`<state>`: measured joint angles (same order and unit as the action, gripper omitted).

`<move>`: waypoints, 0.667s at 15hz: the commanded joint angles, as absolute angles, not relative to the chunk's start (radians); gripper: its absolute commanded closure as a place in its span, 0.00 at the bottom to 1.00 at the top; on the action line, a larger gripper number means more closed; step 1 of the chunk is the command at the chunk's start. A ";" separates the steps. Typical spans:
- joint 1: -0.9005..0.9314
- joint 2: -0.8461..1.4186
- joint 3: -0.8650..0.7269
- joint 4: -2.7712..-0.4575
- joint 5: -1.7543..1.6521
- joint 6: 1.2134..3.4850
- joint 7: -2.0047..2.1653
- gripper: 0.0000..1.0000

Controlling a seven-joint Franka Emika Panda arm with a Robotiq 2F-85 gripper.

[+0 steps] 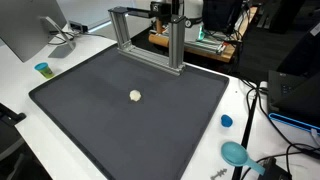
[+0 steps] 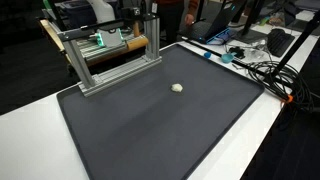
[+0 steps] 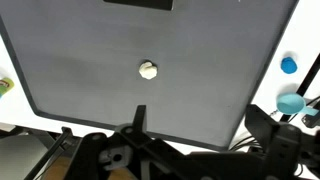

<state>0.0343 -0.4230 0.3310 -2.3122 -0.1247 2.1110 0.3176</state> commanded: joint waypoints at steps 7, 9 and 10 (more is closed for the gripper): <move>0.081 -0.523 0.229 -2.447 -0.084 2.173 0.267 0.00; 0.099 -0.614 0.169 -2.556 -0.050 2.214 0.201 0.00; 0.106 -0.666 0.140 -2.616 -0.040 2.234 0.164 0.00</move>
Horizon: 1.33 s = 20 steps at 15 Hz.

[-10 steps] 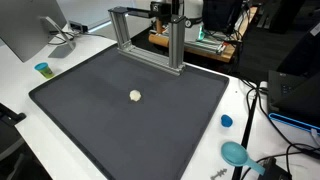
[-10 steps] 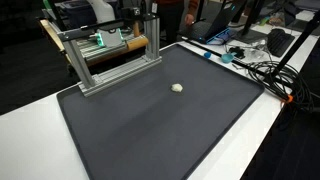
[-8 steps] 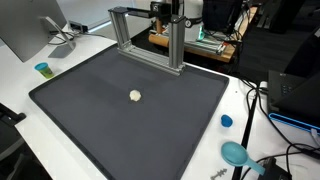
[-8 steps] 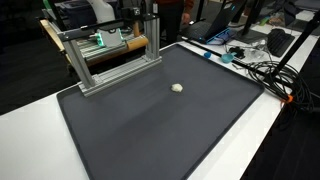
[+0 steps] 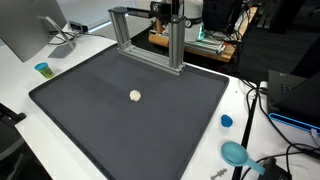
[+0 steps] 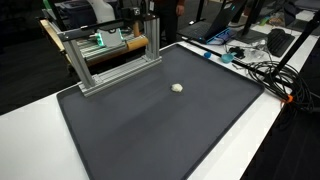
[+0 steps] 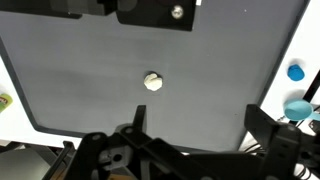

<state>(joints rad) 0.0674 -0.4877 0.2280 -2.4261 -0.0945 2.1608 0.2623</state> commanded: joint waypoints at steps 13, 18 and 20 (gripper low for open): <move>-0.003 -0.826 0.120 -2.745 -0.074 2.134 0.190 0.00; -0.029 -0.802 0.080 -2.731 -0.056 2.120 0.153 0.00; -0.027 -0.822 0.088 -2.753 -0.062 2.141 0.161 0.00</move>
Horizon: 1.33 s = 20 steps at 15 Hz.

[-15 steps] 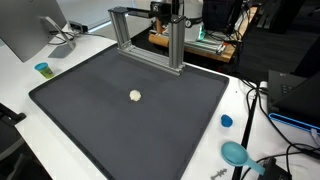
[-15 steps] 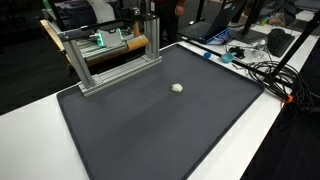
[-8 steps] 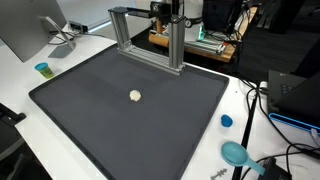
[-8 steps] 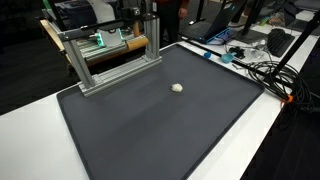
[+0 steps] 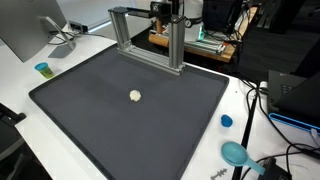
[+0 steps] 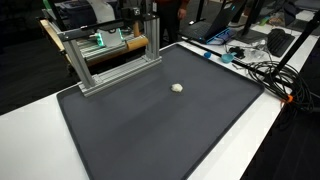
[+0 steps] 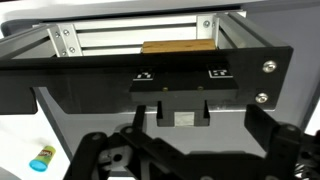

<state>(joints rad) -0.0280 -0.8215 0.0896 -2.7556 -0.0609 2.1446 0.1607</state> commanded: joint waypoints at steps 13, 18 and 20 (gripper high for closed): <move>-0.045 -0.784 0.137 -2.750 -0.077 2.153 0.247 0.00; -0.046 -0.790 0.116 -2.751 -0.063 2.142 0.236 0.00; -0.051 -0.790 0.113 -2.751 -0.063 2.142 0.236 0.00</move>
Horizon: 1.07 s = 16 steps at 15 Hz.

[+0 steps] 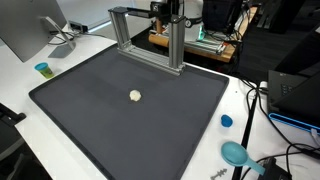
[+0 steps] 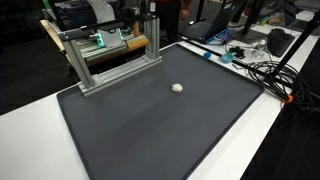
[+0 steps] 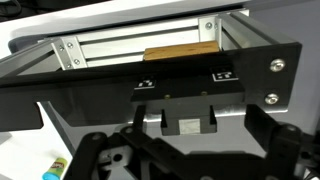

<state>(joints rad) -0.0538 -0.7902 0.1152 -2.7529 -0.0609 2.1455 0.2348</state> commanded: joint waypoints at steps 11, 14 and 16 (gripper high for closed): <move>-0.043 -0.766 0.088 -2.726 -0.090 2.160 0.125 0.00; -0.039 -0.752 0.072 -2.723 -0.062 2.183 0.120 0.00; -0.036 -0.737 0.069 -2.732 -0.054 2.203 0.128 0.00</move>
<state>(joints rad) -0.0506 -0.7760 0.0904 -2.7425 -0.0672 2.1756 0.1373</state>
